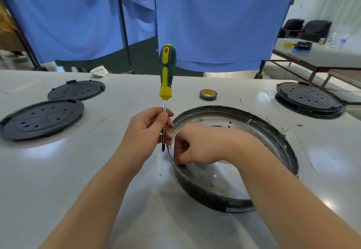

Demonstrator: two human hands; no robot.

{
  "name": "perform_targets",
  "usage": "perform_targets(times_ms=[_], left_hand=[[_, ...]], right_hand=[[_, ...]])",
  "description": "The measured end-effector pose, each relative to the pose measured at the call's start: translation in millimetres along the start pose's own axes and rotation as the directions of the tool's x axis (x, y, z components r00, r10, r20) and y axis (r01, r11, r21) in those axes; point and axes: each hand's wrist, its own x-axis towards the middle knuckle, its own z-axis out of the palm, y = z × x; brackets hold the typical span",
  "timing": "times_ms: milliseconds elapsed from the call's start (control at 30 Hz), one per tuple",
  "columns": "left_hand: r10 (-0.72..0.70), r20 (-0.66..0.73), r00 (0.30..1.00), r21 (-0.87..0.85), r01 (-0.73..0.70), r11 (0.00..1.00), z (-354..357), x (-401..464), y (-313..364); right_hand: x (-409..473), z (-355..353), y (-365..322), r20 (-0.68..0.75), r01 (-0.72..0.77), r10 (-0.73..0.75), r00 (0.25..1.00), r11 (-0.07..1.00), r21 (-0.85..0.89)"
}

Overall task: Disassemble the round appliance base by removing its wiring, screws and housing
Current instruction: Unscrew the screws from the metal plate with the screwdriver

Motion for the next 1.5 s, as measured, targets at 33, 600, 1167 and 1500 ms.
perform_targets(times_ms=[33,600,1167,1500], left_hand=[[0.000,0.003,1.000,0.000,0.000,1.000,-0.2,0.5,-0.8],[-0.003,0.009,1.000,0.041,0.003,0.999,-0.9,2.4,-3.9],[0.162,-0.019,0.987,0.001,-0.162,0.987,10.3,-8.5,12.9],[-0.067,0.216,0.974,-0.011,0.071,0.997,53.5,3.4,27.8]], right_hand=[[-0.3,0.4,-0.5,-0.004,0.005,-0.005,1.000,1.000,0.007],[-4.8,-20.2,12.3,-0.128,0.060,-0.023,0.992,0.955,0.292],[-94.1,-56.1,120.9,-0.533,0.040,0.368,0.762,0.795,0.606],[-110.4,-23.5,208.1,-0.535,-0.284,0.614,0.580,0.768,0.574]])
